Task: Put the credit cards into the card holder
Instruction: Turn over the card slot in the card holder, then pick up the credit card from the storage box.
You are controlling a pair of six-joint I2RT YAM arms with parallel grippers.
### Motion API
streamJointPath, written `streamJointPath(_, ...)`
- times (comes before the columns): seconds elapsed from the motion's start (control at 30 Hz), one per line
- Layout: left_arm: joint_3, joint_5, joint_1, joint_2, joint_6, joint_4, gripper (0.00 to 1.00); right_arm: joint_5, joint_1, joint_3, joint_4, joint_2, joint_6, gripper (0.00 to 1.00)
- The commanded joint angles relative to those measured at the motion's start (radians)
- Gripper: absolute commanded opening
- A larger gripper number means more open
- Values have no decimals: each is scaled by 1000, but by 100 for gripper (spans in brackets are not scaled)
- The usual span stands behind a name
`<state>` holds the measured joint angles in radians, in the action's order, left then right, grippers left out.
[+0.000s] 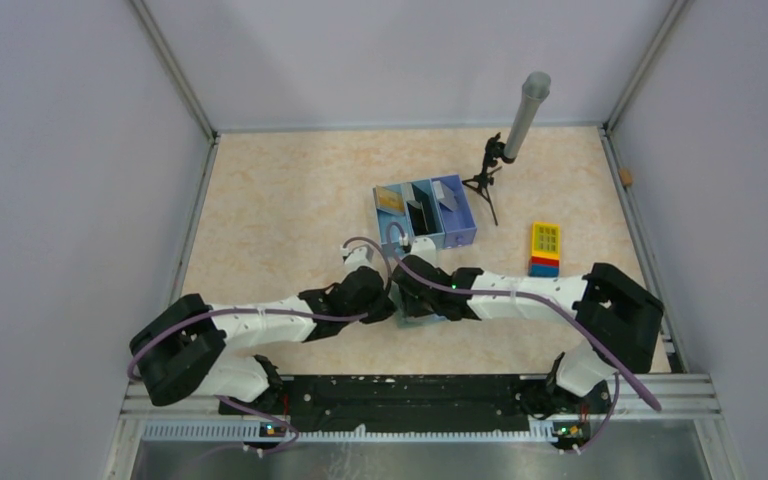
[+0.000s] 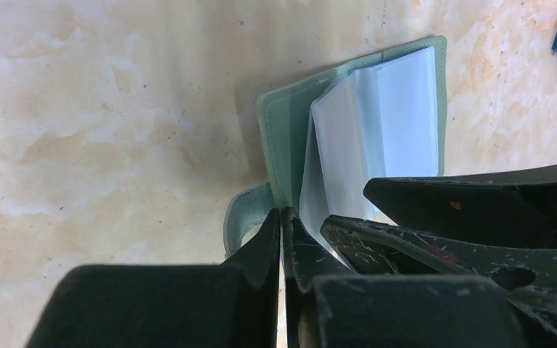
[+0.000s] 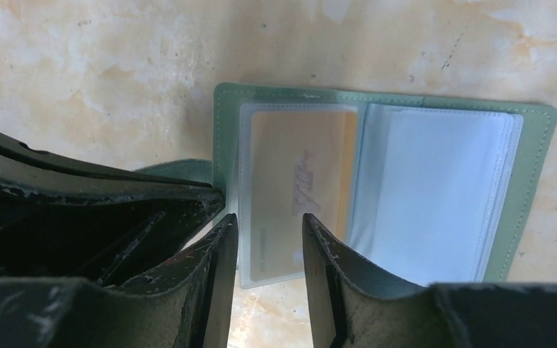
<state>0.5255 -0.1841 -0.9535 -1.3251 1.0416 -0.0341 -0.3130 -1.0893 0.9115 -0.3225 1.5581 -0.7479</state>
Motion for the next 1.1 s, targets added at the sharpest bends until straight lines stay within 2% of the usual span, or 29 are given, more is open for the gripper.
streamJointPath(0.0,-24,-39,5,14,16,-31,0,34,-15,-22,67,-23,-27,37)
streamJointPath(0.07,-37,-49,12,23,17,-26,0,38,-15,-30,80,-33,-29,37)
streamJointPath(0.2,-61,-61,25,68,14,-6,11,44,-15,-45,105,-87,-14,45)
streamJointPath(0.27,-69,-72,30,95,12,18,24,53,-15,-57,118,-119,-6,48)
streamJointPath(0.57,-67,-114,41,218,-32,118,59,24,24,-68,60,-213,55,60)
streamJointPath(0.77,-41,-84,81,259,-77,121,97,145,176,-77,80,-276,171,71)
streamJointPath(0.9,-19,-55,157,293,-151,102,99,179,275,-28,67,-269,258,77)
streamJointPath(1.07,16,69,298,279,-220,64,99,247,358,76,96,-174,328,78)
